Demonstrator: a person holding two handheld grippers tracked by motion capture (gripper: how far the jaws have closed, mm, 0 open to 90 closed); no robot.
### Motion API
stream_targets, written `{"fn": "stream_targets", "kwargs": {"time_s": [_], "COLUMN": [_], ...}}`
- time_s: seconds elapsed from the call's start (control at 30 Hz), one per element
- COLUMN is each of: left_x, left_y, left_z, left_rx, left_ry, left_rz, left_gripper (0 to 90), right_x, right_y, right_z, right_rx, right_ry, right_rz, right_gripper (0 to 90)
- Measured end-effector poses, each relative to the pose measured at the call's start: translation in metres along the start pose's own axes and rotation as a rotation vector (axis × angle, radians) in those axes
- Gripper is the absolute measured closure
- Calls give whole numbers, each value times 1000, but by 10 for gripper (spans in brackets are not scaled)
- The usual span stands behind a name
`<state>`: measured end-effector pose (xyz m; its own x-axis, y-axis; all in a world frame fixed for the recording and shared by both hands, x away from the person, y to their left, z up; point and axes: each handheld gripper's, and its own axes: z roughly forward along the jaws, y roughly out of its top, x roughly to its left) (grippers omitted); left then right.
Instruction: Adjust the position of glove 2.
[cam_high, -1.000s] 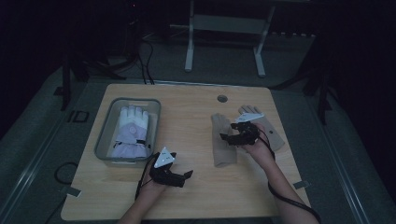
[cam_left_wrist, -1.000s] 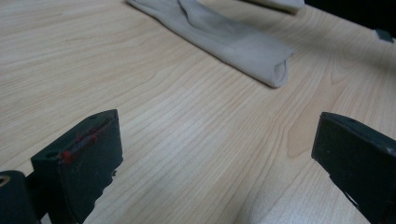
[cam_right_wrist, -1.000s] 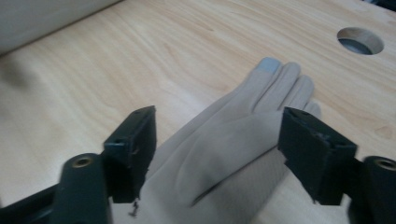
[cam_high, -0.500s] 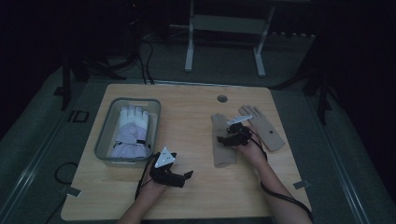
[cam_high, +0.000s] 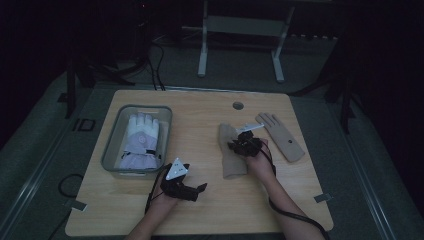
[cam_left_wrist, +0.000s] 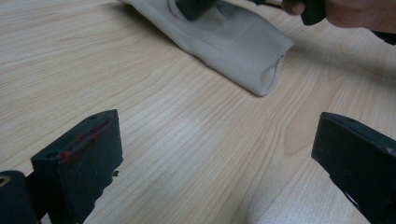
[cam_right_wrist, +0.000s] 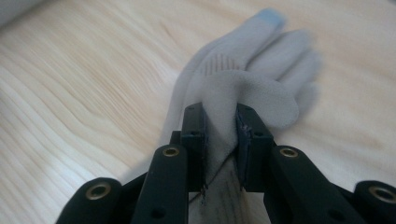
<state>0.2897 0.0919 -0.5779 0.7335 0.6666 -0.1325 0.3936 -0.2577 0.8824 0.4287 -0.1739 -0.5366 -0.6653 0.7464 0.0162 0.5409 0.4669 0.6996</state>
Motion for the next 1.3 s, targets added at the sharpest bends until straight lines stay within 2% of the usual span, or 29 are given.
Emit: {"fn": "stream_targets", "kwargs": {"time_s": [0.13, 0.17, 0.23, 0.3, 0.4, 0.5, 0.6, 0.63, 0.67, 0.7, 0.83, 0.87, 0.93, 1.0, 1.3], "left_x": [0, 0, -1, -1, -1, -1, 0, 0, 0, 0, 0, 0, 0, 1, 0], "left_y": [0, 0, 0, 0, 0, -1, -1, -1, -1, -1, -1, -1, -1, 0, -1], "left_z": [0, 0, 0, -1, -1, -1, -1, -1, -1, -1, 0, -1, -1, 0, -1], "left_rx": [-3, -5, -8, -10, -9, -11, -11, -12, -11, -11, -9, -11, -10, -12, -14], "left_ry": [-3, -2, -4, -4, -9, -15, -19, -21, -24, -24, -26, -25, -25, -25, -25], "left_rz": [0, 0, 1, 5, 4, 3, -3, -4, -4, -5, -3, -4, -6, -9, -9], "left_gripper": [21, 21, 21, 21, 21, 21, 21, 21, 21, 21, 21, 21, 21, 21, 21], "right_x": [17, 17, 27, 39, 44, 43, 40, 40, 39, 37, 34, 31, 30, 28, 26], "right_y": [19, 19, 26, 30, 25, 20, 12, 12, 11, 8, 7, 6, 6, 7, 8], "right_z": [-9, -9, -11, -5, 6, 15, 28, 28, 30, 32, 33, 34, 34, 33, 23], "right_rx": [-53, -53, -74, -84, -63, -36, 8, 8, 19, 23, 27, 27, 32, 47, 33], "right_ry": [25, 25, 43, 13, -9, -4, -22, -22, -21, -26, -11, 7, 14, 15, 35], "right_rz": [16, 16, 30, 31, 48, 54, 59, 59, 60, 55, 38, 4, -2, -9, 5], "right_gripper": [757, 757, 757, 757, 755, 751, 721, 721, 701, 639, 608, 565, 539, 454, 403]}}
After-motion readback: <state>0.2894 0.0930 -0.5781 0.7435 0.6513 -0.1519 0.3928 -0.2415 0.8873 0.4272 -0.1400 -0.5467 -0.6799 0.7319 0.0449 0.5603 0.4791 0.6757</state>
